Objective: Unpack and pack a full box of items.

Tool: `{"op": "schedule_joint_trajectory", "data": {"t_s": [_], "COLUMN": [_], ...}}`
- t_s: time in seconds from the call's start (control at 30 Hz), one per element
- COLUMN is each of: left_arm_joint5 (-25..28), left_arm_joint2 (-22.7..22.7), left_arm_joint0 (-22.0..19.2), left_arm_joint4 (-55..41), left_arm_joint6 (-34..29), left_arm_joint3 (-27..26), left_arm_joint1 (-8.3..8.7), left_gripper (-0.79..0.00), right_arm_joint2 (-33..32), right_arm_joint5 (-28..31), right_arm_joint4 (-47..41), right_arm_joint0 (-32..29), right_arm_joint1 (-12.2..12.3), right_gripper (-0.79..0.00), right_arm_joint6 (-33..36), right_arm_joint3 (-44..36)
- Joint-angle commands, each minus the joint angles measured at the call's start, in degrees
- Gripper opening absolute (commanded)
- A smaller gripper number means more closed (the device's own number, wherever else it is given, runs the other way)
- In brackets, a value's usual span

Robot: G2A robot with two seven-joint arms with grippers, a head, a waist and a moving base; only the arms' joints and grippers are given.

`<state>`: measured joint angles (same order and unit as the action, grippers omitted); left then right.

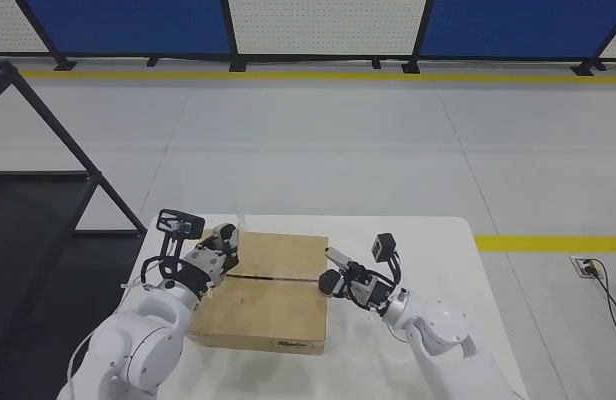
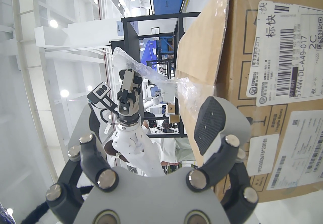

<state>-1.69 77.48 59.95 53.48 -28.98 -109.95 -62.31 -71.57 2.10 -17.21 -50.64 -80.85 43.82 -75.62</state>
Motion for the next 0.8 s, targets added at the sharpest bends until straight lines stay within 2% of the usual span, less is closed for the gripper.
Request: {"op": "schedule_joint_trajectory", "data": {"t_s": [0.0, 0.77], "left_arm_joint5": [-0.4, -1.3], "left_arm_joint2": [0.3, -0.1], "left_arm_joint0": [0.5, 1.1], "left_arm_joint4": [-0.4, 3.4], "left_arm_joint6": [0.4, 1.8], "left_arm_joint3": [0.0, 1.3], "left_arm_joint1": [-0.07, -0.75], "left_gripper": [-0.785, -0.785], "right_arm_joint2": [0.1, 1.0], "right_arm_joint5": [0.0, 0.8], "right_arm_joint4": [-0.1, -1.8], "right_arm_joint0": [0.0, 0.2], "right_arm_joint1": [0.1, 0.5], "right_gripper": [0.000, 0.000], "right_arm_joint6": [-0.1, -1.0], "right_arm_joint3": [0.0, 0.5]}}
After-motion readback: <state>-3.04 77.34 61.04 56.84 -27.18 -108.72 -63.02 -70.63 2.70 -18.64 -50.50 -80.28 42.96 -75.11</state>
